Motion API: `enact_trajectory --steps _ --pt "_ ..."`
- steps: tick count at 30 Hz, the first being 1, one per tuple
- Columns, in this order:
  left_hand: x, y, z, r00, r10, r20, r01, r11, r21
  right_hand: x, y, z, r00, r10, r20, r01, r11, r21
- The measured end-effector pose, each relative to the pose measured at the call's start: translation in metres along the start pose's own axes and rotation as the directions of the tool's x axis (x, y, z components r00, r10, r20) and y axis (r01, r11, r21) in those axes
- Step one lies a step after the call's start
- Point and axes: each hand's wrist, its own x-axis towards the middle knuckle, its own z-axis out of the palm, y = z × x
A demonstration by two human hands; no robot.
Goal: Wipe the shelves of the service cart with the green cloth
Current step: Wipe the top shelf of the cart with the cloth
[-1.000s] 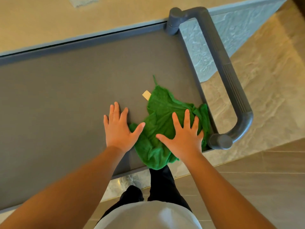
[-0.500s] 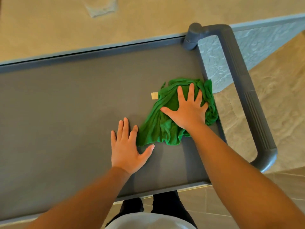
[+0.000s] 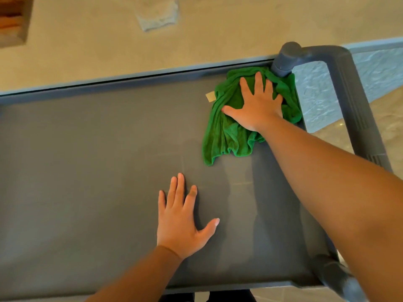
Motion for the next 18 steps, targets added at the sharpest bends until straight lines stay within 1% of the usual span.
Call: enact_trajectory --steps 6,8,9,10,13,15,18 --pt "0.001 0.001 -0.001 1.000 0.005 0.020 -0.006 0.999 0.046 0.009 -0.015 -0.007 0.998 0.056 -0.024 -0.056 0.998 0.035" --pt "0.001 0.001 -0.002 0.999 0.002 0.032 -0.004 0.998 0.056 0.005 -0.030 -0.005 0.999 0.041 -0.025 -0.041 0.999 0.019" --pt "0.001 0.001 -0.001 0.999 0.002 0.038 -0.004 0.998 0.057 0.001 -0.042 -0.003 0.999 -0.016 -0.031 0.016 1.000 -0.007" --pt "0.001 0.000 -0.001 0.999 0.002 0.041 -0.005 0.998 0.058 -0.004 -0.059 0.002 0.994 -0.105 -0.034 0.104 0.994 -0.031" --pt "0.001 -0.002 0.002 1.000 0.011 0.024 -0.013 0.998 0.066 -0.025 -0.125 0.023 0.924 -0.382 0.004 0.381 0.922 -0.067" --pt "0.001 -0.003 0.003 1.000 0.021 0.005 -0.021 0.997 0.075 -0.030 -0.159 0.033 0.881 -0.470 0.050 0.472 0.879 -0.069" --pt "0.003 -0.004 0.003 1.000 0.024 -0.017 -0.023 0.997 0.076 -0.019 -0.163 0.034 0.848 -0.528 0.052 0.530 0.844 -0.077"
